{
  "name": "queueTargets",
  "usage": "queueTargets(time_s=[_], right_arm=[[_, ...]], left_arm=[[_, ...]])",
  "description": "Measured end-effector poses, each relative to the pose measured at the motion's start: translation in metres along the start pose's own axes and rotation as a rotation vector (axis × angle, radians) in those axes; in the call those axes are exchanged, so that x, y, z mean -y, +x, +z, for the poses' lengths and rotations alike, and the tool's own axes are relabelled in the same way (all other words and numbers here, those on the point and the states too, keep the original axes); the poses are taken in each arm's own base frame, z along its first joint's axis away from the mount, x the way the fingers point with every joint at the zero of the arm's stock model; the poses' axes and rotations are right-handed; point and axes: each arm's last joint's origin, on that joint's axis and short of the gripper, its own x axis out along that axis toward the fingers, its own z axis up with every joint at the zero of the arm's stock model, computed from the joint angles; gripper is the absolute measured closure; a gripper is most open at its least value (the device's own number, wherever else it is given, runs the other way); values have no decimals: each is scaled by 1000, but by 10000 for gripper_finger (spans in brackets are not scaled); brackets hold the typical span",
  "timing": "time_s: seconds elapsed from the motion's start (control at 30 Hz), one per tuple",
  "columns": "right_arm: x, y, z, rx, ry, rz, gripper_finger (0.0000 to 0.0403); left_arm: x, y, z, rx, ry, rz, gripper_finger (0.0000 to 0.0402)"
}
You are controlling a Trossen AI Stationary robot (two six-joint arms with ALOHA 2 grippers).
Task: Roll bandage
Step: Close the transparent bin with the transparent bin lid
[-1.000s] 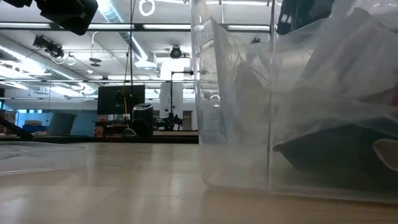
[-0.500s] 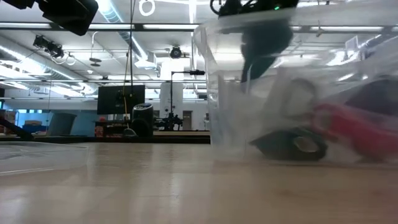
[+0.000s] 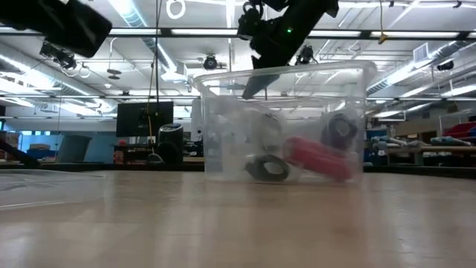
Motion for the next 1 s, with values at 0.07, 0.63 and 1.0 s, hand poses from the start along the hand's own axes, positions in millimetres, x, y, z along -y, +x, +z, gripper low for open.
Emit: queueTargets(time_s=[0.07,0.63,1.0], right_arm=[[-2,-2,-2,-31,22,90,395],[-105,-50,-17,-128,-50,326,239],[-114,-66,-20,-102,-104,235,195]], left_arm=[[0,0,-3,-35,-44,-28,232],[44,35,-50,-508,-168,-270,232],[53,51,-70,-616,-132,-203,232]])
